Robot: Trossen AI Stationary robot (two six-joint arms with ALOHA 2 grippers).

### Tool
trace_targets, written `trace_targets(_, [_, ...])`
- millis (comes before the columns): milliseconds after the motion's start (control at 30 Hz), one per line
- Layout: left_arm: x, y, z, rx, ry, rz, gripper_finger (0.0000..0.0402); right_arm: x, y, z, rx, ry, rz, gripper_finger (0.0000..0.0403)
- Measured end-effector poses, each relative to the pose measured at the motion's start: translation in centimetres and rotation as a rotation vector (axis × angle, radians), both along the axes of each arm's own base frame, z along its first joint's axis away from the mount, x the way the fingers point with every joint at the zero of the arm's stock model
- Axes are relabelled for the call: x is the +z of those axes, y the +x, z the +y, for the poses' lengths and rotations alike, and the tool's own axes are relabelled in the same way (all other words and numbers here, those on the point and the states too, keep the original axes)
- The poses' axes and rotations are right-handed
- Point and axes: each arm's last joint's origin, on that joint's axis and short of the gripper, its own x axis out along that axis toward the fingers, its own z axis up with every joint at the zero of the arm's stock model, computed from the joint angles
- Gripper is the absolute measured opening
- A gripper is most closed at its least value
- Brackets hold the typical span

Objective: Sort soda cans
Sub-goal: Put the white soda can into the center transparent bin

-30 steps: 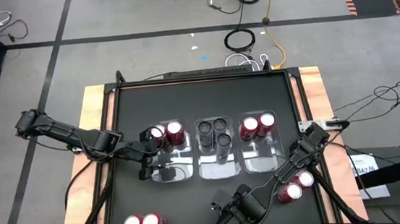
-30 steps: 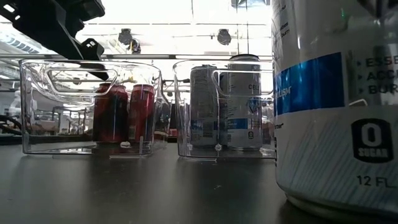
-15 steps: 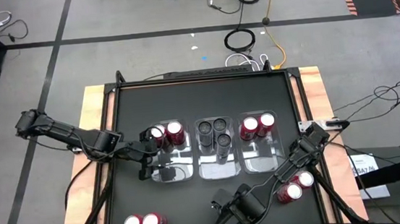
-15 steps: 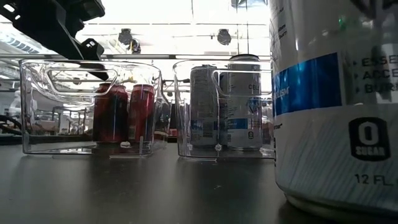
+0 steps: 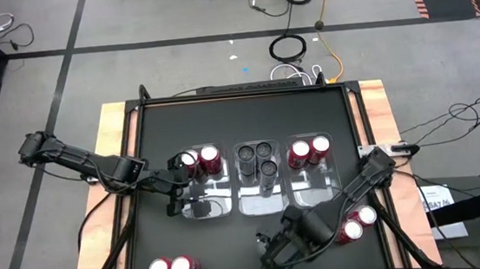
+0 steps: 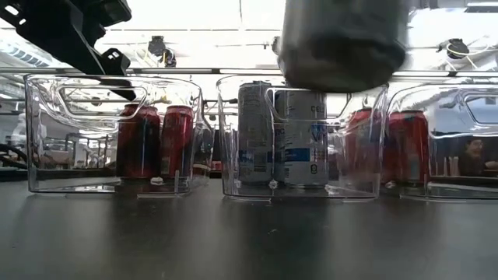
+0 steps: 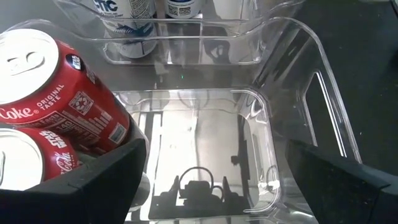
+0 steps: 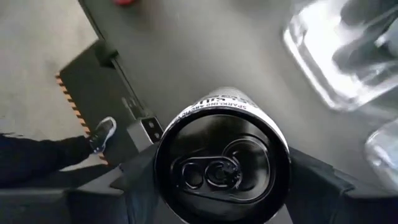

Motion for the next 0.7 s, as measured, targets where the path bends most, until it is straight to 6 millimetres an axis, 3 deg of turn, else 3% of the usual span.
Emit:
trace_targets(167, [0.0, 0.0, 0.0, 0.0, 0.0, -0.001, 0.0393, 3.1, -1.1, -2.6, 0.016, -0.07, -0.075, 0.0258])
trace_targets(333, [0.0, 0.0, 0.0, 0.0, 0.0, 0.0, 0.0393, 5.3, -1.1, -6.5, -0.046, -0.146, -0.138, 0.0266])
trace_targets(467, [0.0, 0.0, 0.0, 0.0, 0.0, 0.0, 0.0393, 5.4, -0.1, -9.6, -0.102, -0.169, -0.111, 0.0268])
trace_targets(700, [0.0, 0.0, 0.0, 0.0, 0.0, 0.0, 0.0393, 3.3, 2.9, -13.9, -0.168, -0.173, -0.026, 0.0269])
